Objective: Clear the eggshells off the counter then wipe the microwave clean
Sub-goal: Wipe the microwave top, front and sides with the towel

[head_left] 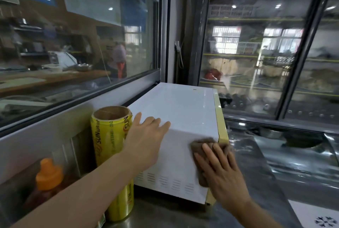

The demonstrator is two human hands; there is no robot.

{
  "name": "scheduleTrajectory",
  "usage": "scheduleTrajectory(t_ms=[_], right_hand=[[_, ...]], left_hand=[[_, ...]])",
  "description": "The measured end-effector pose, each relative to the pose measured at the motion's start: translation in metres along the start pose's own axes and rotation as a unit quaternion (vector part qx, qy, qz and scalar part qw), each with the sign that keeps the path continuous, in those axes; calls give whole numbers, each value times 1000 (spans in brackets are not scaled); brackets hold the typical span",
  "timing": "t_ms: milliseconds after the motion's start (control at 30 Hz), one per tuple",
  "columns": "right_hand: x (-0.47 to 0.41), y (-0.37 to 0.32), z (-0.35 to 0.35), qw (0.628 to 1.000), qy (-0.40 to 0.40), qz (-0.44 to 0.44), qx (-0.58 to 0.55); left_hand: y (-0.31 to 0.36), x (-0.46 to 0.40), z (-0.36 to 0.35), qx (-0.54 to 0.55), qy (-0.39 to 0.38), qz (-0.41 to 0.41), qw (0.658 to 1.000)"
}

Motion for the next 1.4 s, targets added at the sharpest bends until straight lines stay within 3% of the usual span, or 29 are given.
scheduleTrajectory(t_ms=[133,233,333,500,633,867,1033,1267,1400], right_hand=[[41,-39,-38,999,-21,-16,19],[35,-34,-29,999,25,-46,10],[6,-11,-5,985,83,-152,-18],[-34,-2,17,913,148,-342,-165],[-35,-11,14,886,189,-370,-206],[-11,-41,-19,804,219,-477,-279],[15,-68,-41,777,213,-503,-311],[34,-95,-59,694,218,-580,-367],[37,-99,-58,674,189,-612,-370]], left_hand=[[0,0,-9,30,27,20,999],[2,1,-10,52,30,27,998],[3,2,-9,57,24,30,998],[1,0,-6,62,15,33,997],[1,0,-5,69,20,34,997],[3,5,-14,90,57,52,993],[7,8,-23,80,62,62,993],[9,7,-25,66,68,62,994],[11,8,-23,65,57,70,994]])
Point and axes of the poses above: each hand's wrist, its own x-axis away from the middle knuckle, its own z-axis out of the back of the hand, y = z × x, the point moved 3 cm from there along -x, towards the middle knuckle, and after that the axes turned 12 degrees about z, right-handed, at the moved point
